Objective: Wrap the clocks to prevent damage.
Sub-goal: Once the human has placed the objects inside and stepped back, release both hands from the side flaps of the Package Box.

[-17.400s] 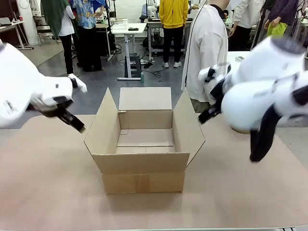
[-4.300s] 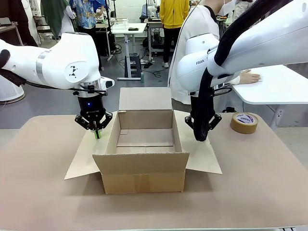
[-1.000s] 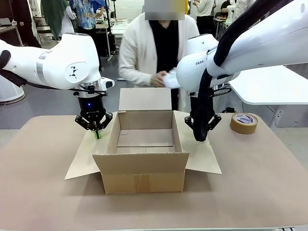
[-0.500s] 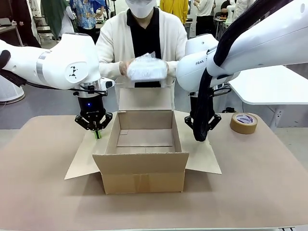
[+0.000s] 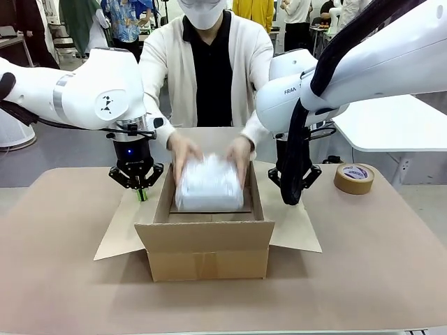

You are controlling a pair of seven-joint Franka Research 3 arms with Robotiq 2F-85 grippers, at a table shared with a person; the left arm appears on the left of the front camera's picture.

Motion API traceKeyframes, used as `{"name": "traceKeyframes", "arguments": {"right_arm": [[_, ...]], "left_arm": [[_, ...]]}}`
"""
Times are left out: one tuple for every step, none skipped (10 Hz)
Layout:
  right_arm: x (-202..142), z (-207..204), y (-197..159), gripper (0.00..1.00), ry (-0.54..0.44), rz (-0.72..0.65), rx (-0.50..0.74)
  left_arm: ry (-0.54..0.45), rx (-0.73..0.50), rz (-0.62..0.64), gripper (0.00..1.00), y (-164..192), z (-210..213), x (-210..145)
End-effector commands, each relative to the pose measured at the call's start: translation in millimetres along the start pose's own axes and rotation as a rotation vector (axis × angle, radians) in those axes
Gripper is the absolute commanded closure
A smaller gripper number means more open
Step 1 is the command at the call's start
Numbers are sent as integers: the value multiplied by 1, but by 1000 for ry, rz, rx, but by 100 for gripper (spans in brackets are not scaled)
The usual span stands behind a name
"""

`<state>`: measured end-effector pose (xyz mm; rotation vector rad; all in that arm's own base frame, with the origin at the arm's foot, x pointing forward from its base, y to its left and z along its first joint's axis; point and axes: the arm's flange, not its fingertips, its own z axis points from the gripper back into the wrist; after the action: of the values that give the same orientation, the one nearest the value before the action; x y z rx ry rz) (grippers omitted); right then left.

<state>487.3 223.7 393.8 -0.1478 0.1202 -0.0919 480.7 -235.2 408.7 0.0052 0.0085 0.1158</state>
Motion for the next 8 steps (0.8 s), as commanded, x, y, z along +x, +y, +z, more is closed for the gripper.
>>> {"name": "traceKeyframes", "arguments": {"right_arm": [[-1, 0, -1, 99, -7, -1, 4], [-1, 0, -1, 99, -7, -1, 4], [-1, 0, -1, 99, -7, -1, 4], [-1, 0, -1, 99, -7, -1, 4], [-1, 0, -1, 99, -7, -1, 4], [-1, 0, -1, 99, -7, -1, 4], [-1, 0, -1, 99, -7, -1, 4], [-1, 0, -1, 99, -7, -1, 4]], "left_arm": [[0, 0, 0, 100, 0, -1, 0], [0, 0, 0, 100, 0, -1, 0], [0, 0, 0, 100, 0, -1, 0], [0, 0, 0, 100, 0, -1, 0], [0, 0, 0, 100, 0, -1, 0], [0, 0, 0, 100, 0, -1, 0], [0, 0, 0, 100, 0, -1, 0], [0, 0, 0, 100, 0, -1, 0]]}}
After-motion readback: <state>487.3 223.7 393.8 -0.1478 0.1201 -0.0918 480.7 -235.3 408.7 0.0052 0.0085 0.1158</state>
